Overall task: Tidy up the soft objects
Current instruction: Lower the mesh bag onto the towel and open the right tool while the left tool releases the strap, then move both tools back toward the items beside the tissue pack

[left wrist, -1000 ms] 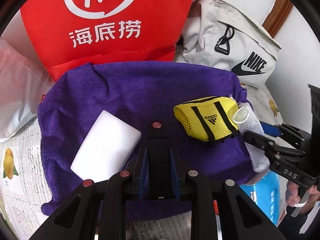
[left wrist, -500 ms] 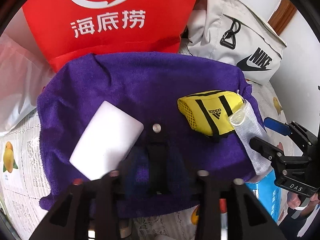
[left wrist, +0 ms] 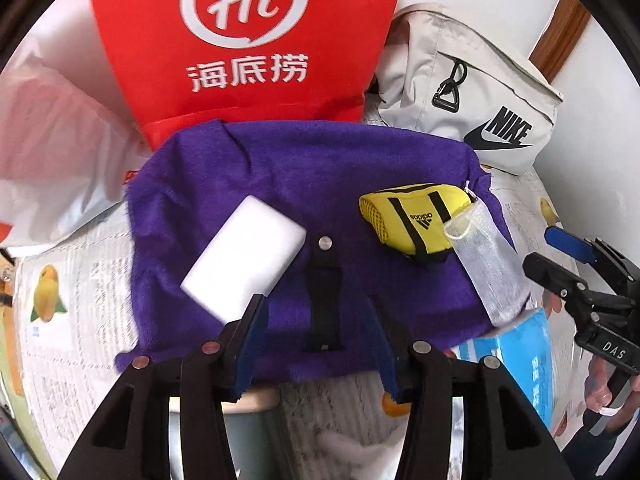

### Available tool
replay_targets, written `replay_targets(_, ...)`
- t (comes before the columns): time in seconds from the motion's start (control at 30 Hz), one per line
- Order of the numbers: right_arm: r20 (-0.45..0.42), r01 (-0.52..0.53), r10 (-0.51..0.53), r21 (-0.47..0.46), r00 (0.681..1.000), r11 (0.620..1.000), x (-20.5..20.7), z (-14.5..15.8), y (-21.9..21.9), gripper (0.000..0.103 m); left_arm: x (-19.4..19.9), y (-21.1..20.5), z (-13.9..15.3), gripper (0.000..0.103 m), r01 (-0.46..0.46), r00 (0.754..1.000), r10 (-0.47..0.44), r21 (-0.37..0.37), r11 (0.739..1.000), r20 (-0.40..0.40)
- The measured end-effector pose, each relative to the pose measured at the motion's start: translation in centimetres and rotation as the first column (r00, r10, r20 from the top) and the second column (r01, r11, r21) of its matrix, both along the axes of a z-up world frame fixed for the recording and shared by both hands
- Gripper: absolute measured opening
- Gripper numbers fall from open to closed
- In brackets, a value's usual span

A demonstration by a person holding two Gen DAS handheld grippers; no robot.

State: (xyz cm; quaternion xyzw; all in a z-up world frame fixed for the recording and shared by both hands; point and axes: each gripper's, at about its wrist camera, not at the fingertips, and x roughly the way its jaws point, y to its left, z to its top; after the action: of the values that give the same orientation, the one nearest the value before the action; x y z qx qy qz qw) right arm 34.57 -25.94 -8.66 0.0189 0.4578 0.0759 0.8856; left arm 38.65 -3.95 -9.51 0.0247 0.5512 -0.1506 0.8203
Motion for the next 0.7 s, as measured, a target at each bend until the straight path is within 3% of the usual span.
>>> replay_targets(0.4,0.067,0.03,-0.031,0.016,0.997,0.999,-6.2,3.1,0.1,0.07,-6.8,2.7,4.3,0.047,-0.011,0.997,0.011,-0.007,1.0,0.077)
replay_targets(0.7,0.1,0.002,-0.005,0.03,0.995,1.0,-11.8,4.2,1.5,0.07,-12.8,4.2,4.4,0.049,-0.02,0.996,0.022,-0.027,0.999,0.084)
